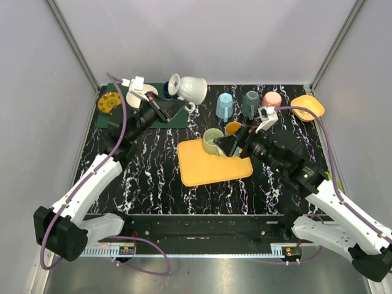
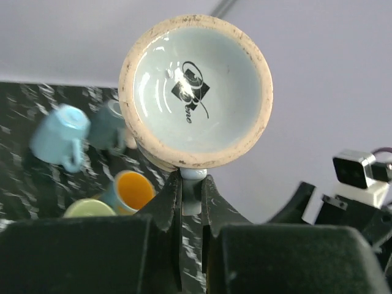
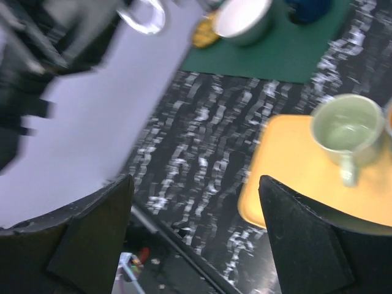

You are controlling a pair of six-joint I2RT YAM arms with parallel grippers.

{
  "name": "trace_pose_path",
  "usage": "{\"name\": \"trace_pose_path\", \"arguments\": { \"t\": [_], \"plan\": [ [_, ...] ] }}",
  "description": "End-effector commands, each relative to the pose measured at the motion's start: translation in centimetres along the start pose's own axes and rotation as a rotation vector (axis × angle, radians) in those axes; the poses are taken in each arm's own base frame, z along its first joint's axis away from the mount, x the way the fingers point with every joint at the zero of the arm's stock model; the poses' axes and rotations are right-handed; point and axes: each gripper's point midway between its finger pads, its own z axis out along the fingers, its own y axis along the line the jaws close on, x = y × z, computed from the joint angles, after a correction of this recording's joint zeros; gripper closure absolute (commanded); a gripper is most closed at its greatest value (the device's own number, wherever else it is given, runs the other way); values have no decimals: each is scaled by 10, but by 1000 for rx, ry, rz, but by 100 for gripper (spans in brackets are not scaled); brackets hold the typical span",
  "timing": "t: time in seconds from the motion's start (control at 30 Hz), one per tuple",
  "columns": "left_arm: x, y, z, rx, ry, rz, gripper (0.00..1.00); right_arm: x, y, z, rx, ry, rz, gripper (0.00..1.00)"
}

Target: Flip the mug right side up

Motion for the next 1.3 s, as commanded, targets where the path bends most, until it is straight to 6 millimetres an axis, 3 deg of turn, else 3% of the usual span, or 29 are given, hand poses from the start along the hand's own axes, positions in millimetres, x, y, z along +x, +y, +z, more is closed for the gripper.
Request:
{"name": "trace_pose_path", "arguments": {
  "t": [0.0,0.17,0.3,0.5,0.87,1.1,1.27],
  "plan": [
    [-24,-84,-32,342,-110,-188,100,-31,68,-29,-333,-88,110,9],
    [-16,-118,-58,457,-107,-276,100,-40,99,-42,-532,-87,144,8],
    [-8,-136,-70,500,-114,-294,100,-28,112,-33,-631,17,198,12],
    [-1,-145,-80,545,-116,-334,100,-25,113,-20,-656,25,222,15],
    [7,-154,-83,572,-88,-343,100,-46,130,-15,-730,-26,182,24],
    [14,-155,-84,575,-69,-353,100,-59,125,-12,-723,-76,195,36],
    [20,-154,-83,573,-58,-358,100,-67,126,-10,-735,-95,211,51]
  ]
}}
